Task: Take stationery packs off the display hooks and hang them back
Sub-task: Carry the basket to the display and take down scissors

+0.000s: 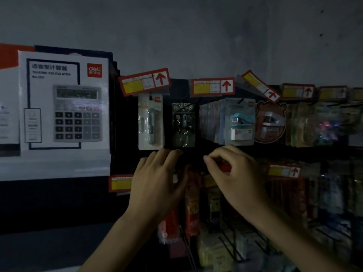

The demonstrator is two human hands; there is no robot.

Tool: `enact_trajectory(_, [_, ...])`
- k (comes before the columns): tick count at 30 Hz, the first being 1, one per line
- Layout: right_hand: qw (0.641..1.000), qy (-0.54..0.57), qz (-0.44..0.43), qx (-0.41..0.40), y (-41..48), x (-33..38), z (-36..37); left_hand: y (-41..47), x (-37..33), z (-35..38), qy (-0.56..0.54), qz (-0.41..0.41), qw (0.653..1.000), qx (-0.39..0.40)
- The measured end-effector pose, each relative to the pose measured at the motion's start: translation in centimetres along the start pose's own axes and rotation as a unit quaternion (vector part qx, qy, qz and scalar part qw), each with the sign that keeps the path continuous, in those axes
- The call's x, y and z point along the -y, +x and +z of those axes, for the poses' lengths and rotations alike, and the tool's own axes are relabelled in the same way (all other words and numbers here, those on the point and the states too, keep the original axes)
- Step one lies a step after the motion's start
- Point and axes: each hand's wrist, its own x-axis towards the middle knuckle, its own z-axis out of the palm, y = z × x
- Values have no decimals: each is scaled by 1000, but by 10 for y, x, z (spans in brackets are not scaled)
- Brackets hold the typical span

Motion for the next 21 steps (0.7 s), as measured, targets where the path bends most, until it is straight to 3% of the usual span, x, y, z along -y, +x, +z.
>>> enact_trajectory(7, [999, 37, 28, 21, -59, -2, -16, -44, -23, -21, 23, -1, 1000, 2])
enact_trajectory(11, [995, 59, 31, 77, -107, 3, -20, -93, -41, -44, 62, -41, 996, 49])
enact_trajectory(16, [970, 138, 65, 187, -186, 19, -13, -185, -66, -79, 93, -137, 981, 102])
enact_trajectory(21, [920, 188, 78, 335, -264, 50, 9, -291, -83, -131, 165, -242, 940, 177])
